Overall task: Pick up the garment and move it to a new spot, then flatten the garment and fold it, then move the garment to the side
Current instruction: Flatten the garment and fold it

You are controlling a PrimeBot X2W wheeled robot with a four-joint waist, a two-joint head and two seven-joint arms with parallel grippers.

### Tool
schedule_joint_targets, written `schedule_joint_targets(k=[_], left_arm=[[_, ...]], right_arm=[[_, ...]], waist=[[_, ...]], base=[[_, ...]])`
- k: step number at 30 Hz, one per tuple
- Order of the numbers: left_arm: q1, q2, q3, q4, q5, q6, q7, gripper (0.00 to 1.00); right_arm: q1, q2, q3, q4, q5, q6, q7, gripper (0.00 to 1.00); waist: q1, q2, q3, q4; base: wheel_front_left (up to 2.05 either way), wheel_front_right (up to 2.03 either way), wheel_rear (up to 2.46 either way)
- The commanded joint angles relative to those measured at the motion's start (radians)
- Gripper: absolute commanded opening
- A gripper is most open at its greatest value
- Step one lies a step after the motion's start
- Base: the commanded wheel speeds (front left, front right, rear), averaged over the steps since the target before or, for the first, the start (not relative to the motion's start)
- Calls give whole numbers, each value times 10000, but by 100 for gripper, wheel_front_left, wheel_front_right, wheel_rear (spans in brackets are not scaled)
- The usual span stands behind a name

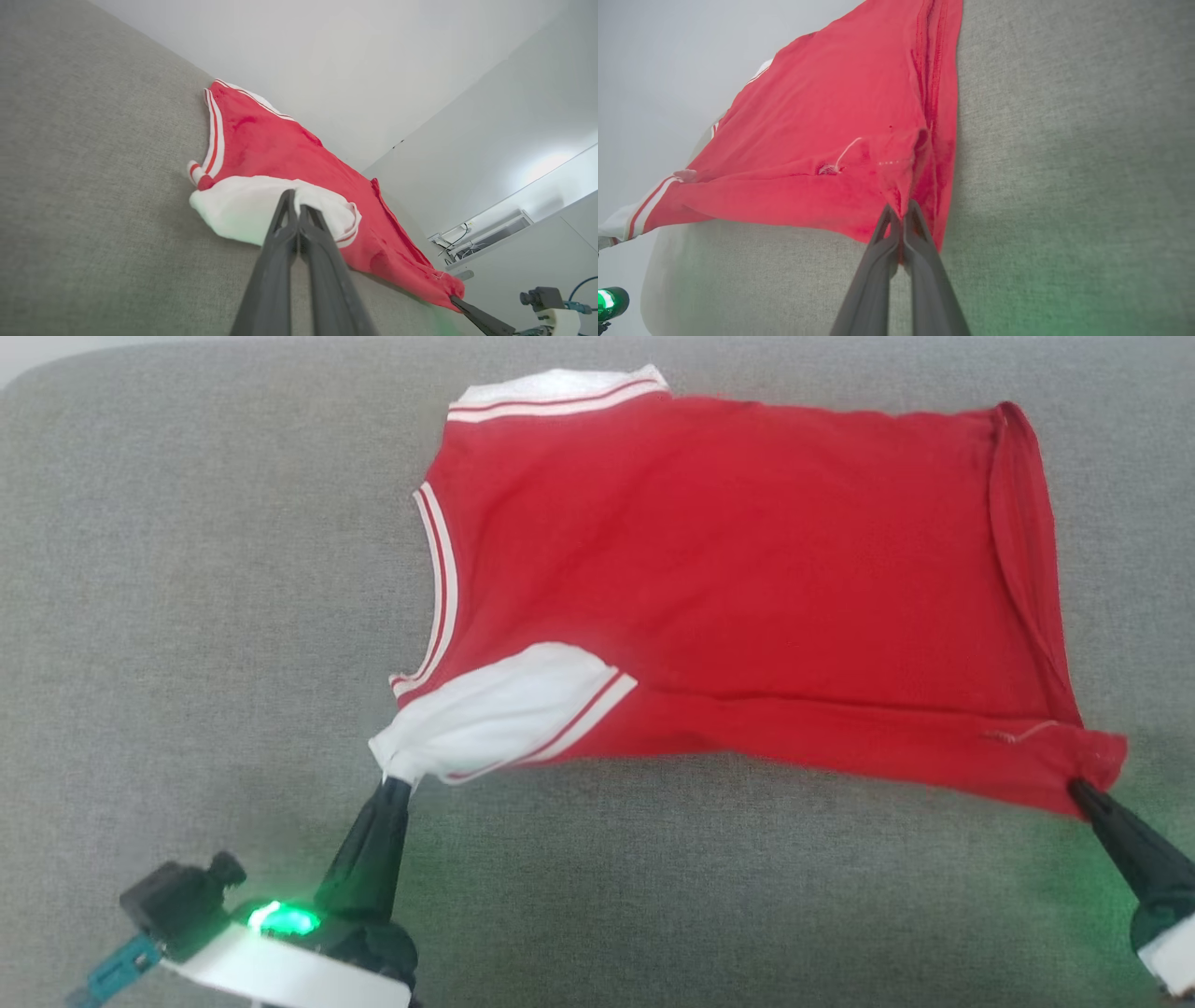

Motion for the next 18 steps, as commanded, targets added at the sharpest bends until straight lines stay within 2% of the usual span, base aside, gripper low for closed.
schedule_joint_targets(k=[1, 8, 18], left_arm=[[295, -30, 134, -212, 127, 18, -39, 0], [843, -42, 352, -622, 384, 18, -39, 0], [-720, 533, -649, -300, 307, 18, -40, 0]], right_arm=[[354, 61, -239, -263, -115, -5, 110, 0], [1230, 447, -1325, -1126, -557, -5, 720, 0], [294, 1260, -2223, -1261, -1289, -5, 1768, 0]], waist=[[0, 0, -23, -12], [0, 0, -92, -29], [0, 0, -111, 72]], base=[[0, 0, 0], [0, 0, 0], [0, 0, 0]])
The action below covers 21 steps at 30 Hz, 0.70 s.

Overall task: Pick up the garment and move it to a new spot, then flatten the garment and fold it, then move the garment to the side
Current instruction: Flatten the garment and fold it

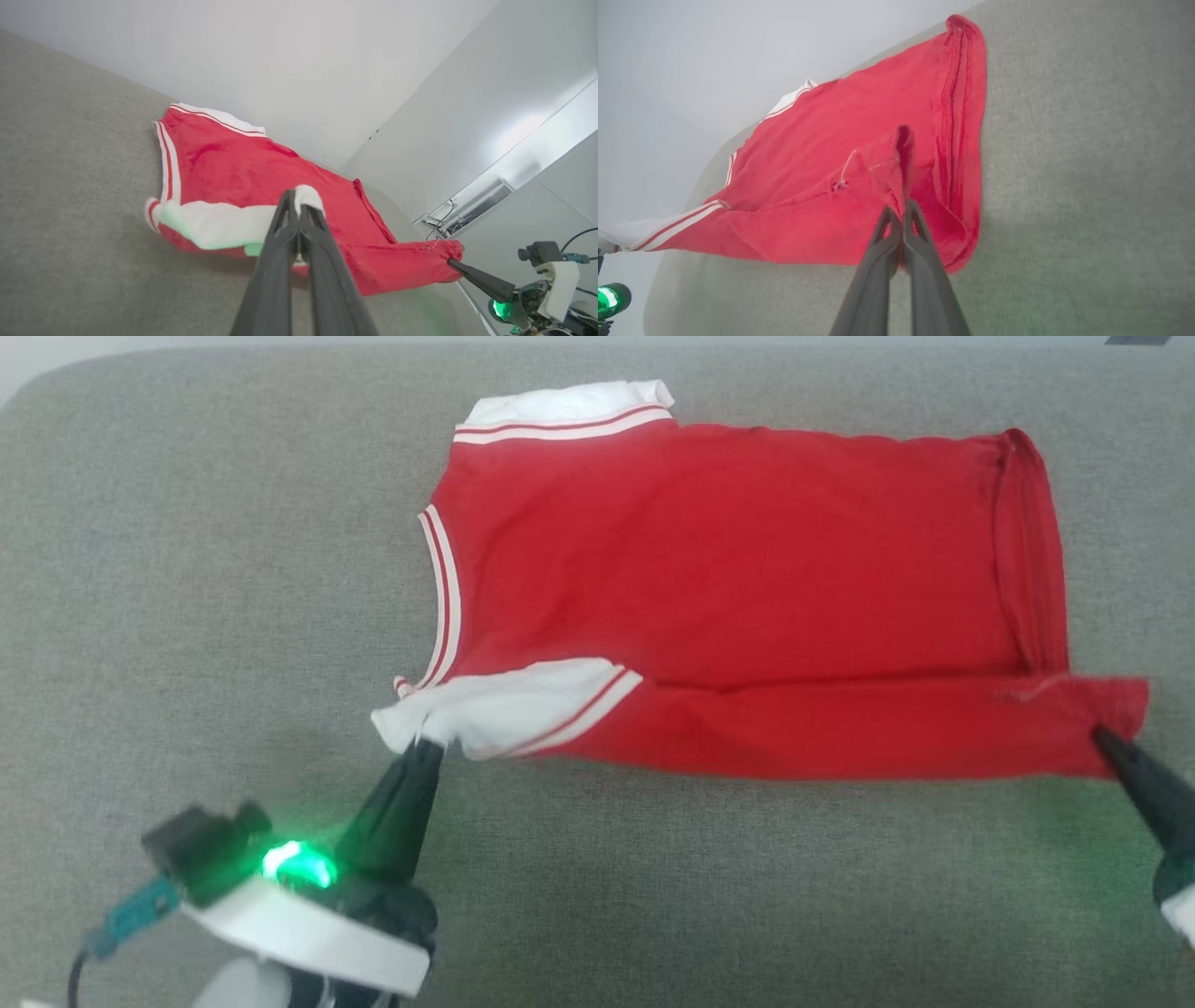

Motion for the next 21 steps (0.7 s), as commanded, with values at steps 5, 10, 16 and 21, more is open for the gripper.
schedule_joint_targets(k=[5, 10, 16, 21], left_arm=[[-1634, 534, -687, 673, -383, 18, -40, 0], [-3257, 900, -1313, 1725, -890, 18, -40, 0], [-4439, 1066, -1675, 2845, -1272, 18, -40, 0], [-4873, 1045, -1883, 3551, -1330, 18, -40, 0]], right_arm=[[-1233, 354, -320, 489, -374, -3, 560, 0], [-2459, 682, -264, 1223, -902, -3, 1032, 0], [-3430, 946, -13, 2153, -1395, -3, 1377, 0], [-3895, 951, 267, 2752, -1737, -3, 1281, 0]], waist=[[0, 0, 265, 31], [0, 0, 551, -1], [0, 0, 900, -87], [0, 0, 1222, -134]], base=[[0, 0, 0], [0, 0, 0], [0, 0, 0], [0, 0, 0]])
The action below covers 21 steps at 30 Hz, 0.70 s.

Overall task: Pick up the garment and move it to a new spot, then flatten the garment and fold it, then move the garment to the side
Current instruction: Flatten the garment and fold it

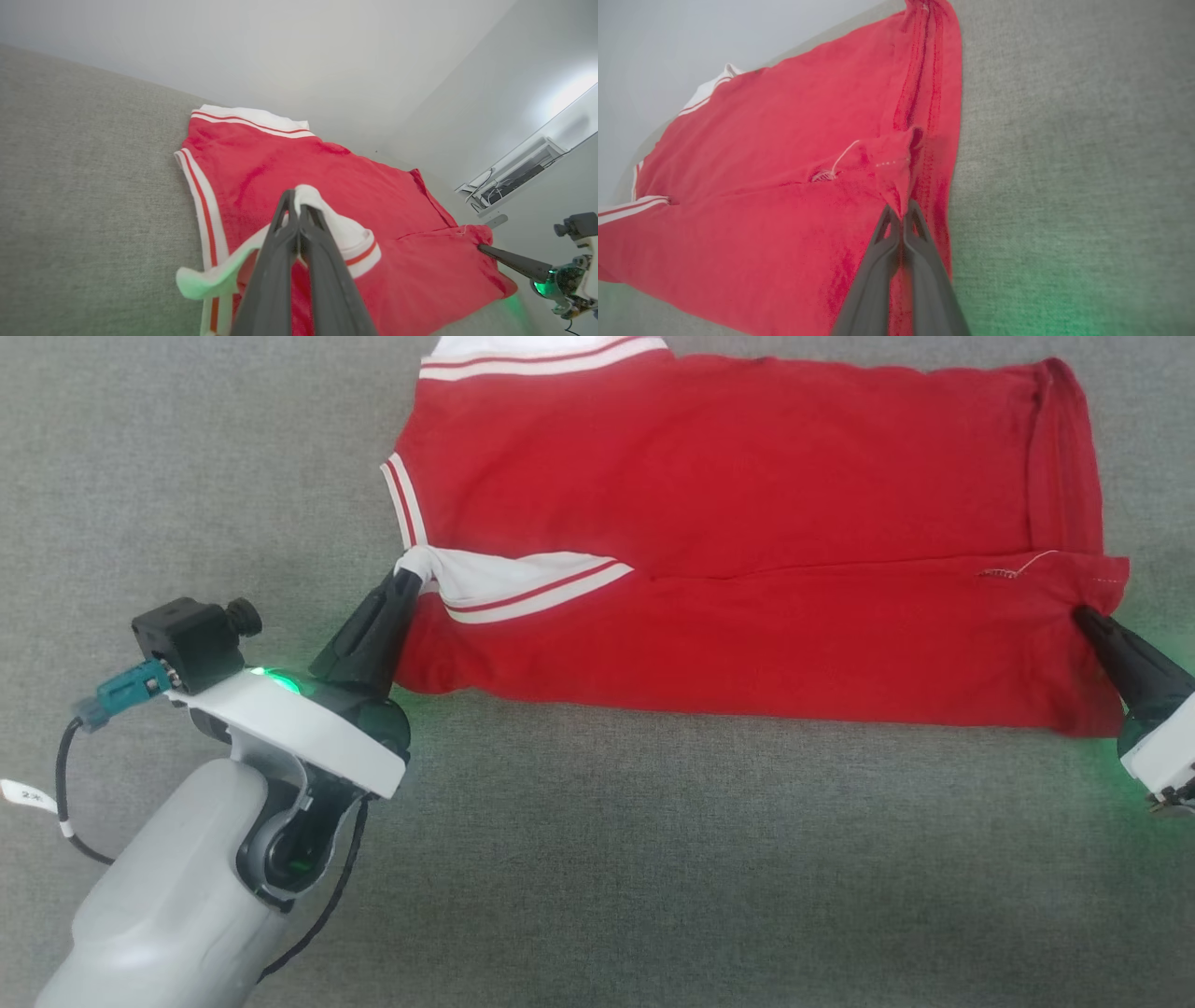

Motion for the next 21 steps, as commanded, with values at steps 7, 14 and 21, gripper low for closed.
schedule_joint_targets(k=[7, 14, 21], left_arm=[[-369, -193, -97, 577, -62, 18, -40, 0], [-507, -175, -311, 1034, 26, 18, -40, 15], [-751, 186, -795, 1143, -125, 18, -40, 100]], right_arm=[[-157, -102, 195, 289, -125, -5, -287, 0], [-248, -89, 508, 316, -117, -5, -472, 30], [3, -337, 806, -55, -443, -5, -1058, 100]], waist=[[0, 0, 275, -56], [0, 0, 182, -198], [0, 0, -385, -204]], base=[[0, 0, 0], [0, 0, 0], [0, 0, 0]])
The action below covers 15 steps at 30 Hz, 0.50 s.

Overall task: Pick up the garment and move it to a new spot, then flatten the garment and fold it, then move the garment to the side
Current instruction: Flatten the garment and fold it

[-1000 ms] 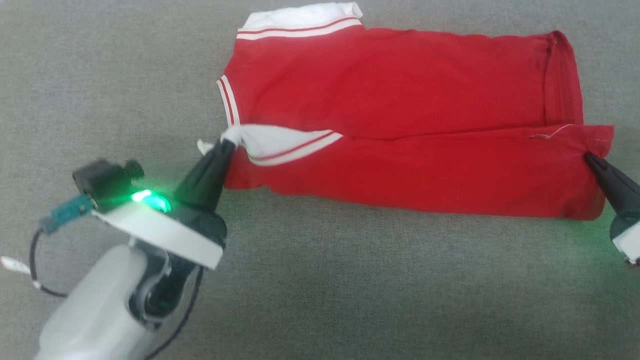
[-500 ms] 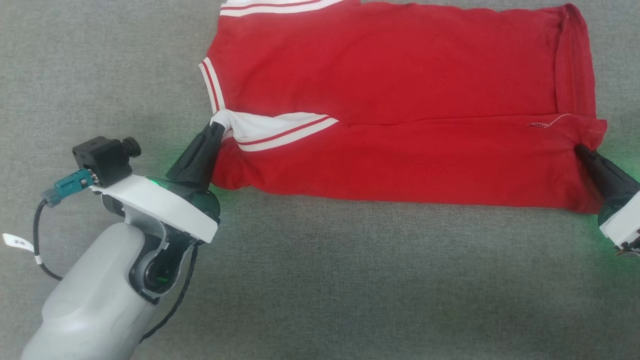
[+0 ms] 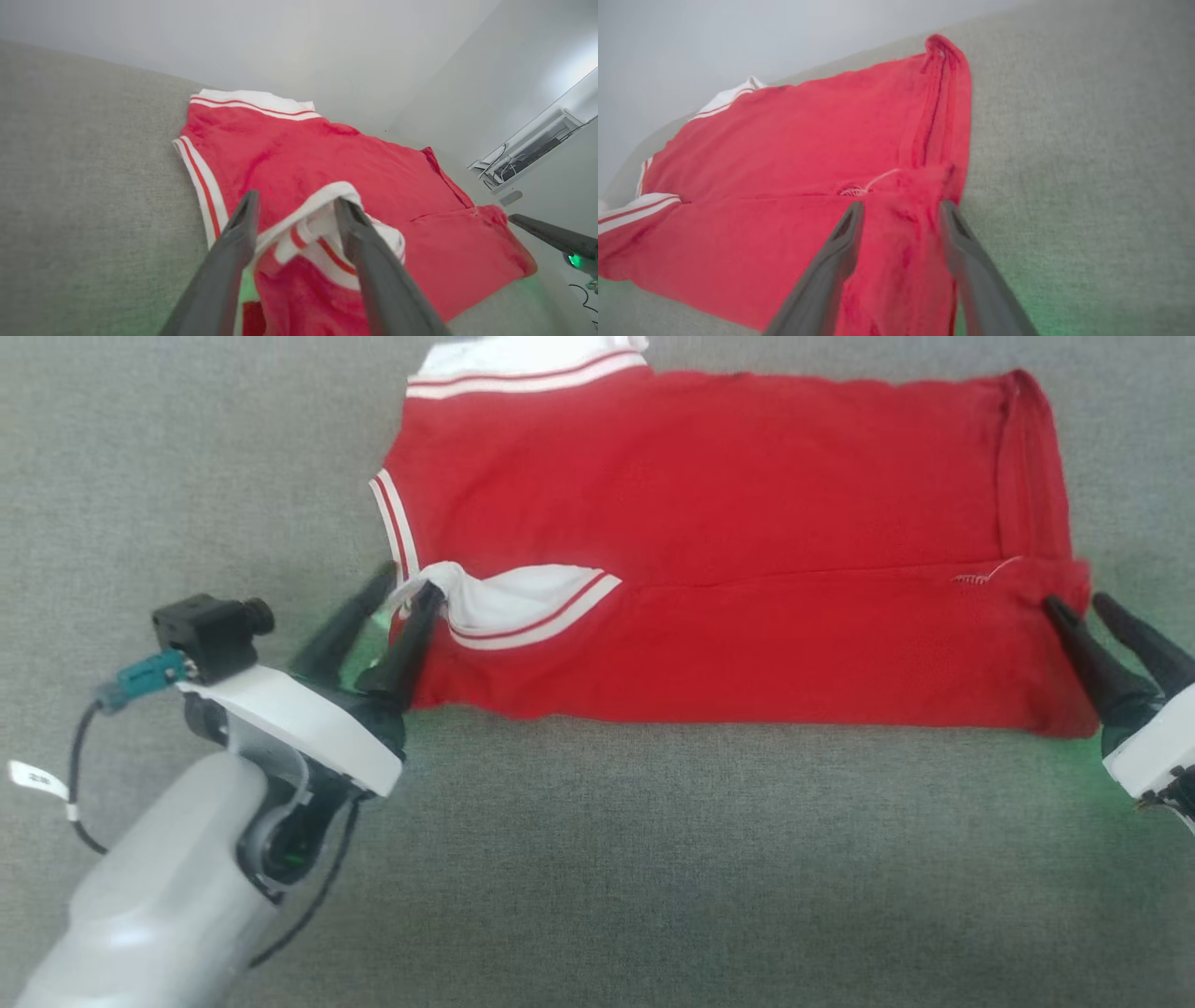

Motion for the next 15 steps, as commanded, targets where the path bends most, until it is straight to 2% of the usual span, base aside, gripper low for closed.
schedule_joint_targets(k=[1, 3, 7, 8, 12, 15], left_arm=[[-212, 160, -72, -57, -57, 18, -40, 100], [-225, 279, -189, -96, -97, 18, -39, 100], [-526, 1006, -703, -359, -255, 18, 59, 100], [-742, 1382, -930, -526, -336, 18, 289, 100], [-1103, 2047, -1256, -772, -648, 20, 1495, 100], [-1270, 2325, -1539, -962, -1055, 267, 2961, 100]], right_arm=[[137, -78, 49, -117, -146, -5, -220, 100], [177, -119, 59, -195, -207, -5, -343, 100], [361, -206, -3, -499, -460, -5, -780, 100], [443, -216, -83, -642, -494, -5, -932, 100], [646, -190, -275, -941, -571, -5, -1077, 100], [755, -104, -324, -1088, -637, -5, -1043, 100]], waist=[[0, 0, -268, 11], [0, 0, -391, 14], [0, 0, -844, 56], [0, 0, -1032, 105], [0, 0, -1306, 200], [0, 0, -1407, 200]], base=[[0, 0, 0], [0, 0, 0], [0, 0, 0], [0, 0, 0], [0, 0, 0], [0, 0, 0]])
